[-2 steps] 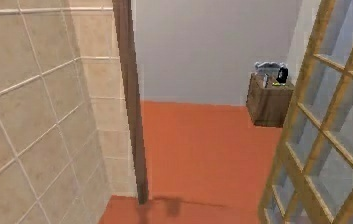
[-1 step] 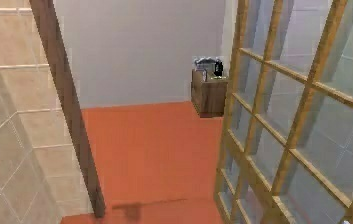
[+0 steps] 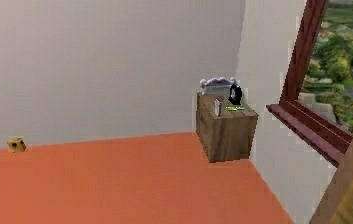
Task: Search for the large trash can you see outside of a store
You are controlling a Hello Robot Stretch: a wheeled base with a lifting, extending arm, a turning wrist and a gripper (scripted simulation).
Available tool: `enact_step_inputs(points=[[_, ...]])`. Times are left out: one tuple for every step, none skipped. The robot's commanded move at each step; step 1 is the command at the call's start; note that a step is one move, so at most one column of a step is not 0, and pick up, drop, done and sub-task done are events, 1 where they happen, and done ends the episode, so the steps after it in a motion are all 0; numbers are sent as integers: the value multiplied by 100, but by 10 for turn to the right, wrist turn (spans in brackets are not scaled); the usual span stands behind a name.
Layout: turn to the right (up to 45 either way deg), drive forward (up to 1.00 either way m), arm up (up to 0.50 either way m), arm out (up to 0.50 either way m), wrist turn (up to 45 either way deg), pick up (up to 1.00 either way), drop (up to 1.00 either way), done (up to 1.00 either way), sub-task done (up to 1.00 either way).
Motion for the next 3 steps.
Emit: enact_step_inputs(points=[[-450, 0, 0, 0, 0, 0, 0, 0, 0], [-60, 0, 0, 0, 0, 0, 0, 0, 0], [0, 30, 0, 0, 0, 0, 0, 0, 0]])
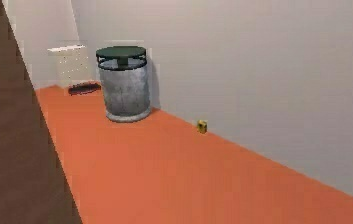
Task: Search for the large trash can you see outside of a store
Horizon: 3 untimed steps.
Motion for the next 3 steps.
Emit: enact_step_inputs(points=[[450, 0, 0, 0, 0, 0, 0, 0, 0], [30, 0, 0, 0, 0, 0, 0, 0, 0], [0, 30, 0, 0, 0, 0, 0, 0, 0]])
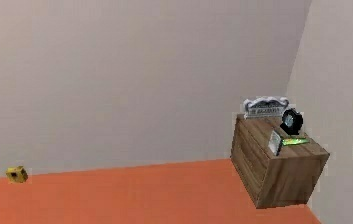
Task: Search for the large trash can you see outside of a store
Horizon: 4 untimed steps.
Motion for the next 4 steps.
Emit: enact_step_inputs(points=[[-300, 0, 0, 0, 0, 0, 0, 0, 0], [0, 30, 0, 0, 0, 0, 0, 0, 0], [-450, 0, 0, 0, 0, 0, 0, 0, 0], [-120, 0, 0, 0, 0, 0, 0, 0, 0]])
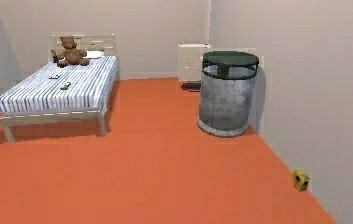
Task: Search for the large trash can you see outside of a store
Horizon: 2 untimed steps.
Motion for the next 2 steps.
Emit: enact_step_inputs(points=[[0, 100, 0, 0, 0, 0, 0, 0, 0], [-30, 0, 0, 0, 0, 0, 0, 0, 0]])
